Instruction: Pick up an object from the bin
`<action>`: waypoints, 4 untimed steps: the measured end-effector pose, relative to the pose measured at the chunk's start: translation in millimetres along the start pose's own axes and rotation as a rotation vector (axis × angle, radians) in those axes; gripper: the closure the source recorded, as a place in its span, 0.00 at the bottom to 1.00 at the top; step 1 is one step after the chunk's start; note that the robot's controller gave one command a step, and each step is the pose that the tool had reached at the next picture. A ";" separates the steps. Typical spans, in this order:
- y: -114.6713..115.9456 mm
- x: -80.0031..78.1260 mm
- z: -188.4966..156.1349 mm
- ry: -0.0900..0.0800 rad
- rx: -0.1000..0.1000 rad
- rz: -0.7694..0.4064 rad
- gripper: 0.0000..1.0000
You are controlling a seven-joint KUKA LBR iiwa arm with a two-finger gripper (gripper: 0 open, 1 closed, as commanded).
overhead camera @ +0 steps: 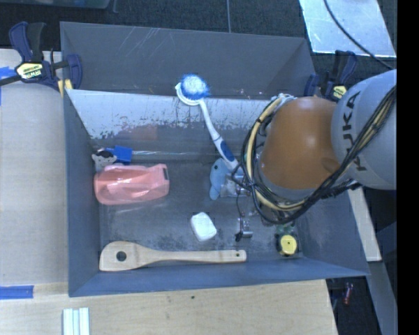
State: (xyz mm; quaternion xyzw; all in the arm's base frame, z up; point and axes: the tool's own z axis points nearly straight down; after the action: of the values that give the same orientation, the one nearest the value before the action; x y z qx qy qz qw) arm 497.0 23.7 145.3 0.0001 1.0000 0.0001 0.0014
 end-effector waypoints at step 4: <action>-35.4 -91.0 75.5 -0.010 -0.001 0.300 0.00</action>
Offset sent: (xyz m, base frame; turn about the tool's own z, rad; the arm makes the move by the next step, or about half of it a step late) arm 0.0953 -0.0350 -0.0181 0.0439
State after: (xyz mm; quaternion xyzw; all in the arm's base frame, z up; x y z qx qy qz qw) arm 588.2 -11.6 70.0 0.1496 0.9887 0.0006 0.0062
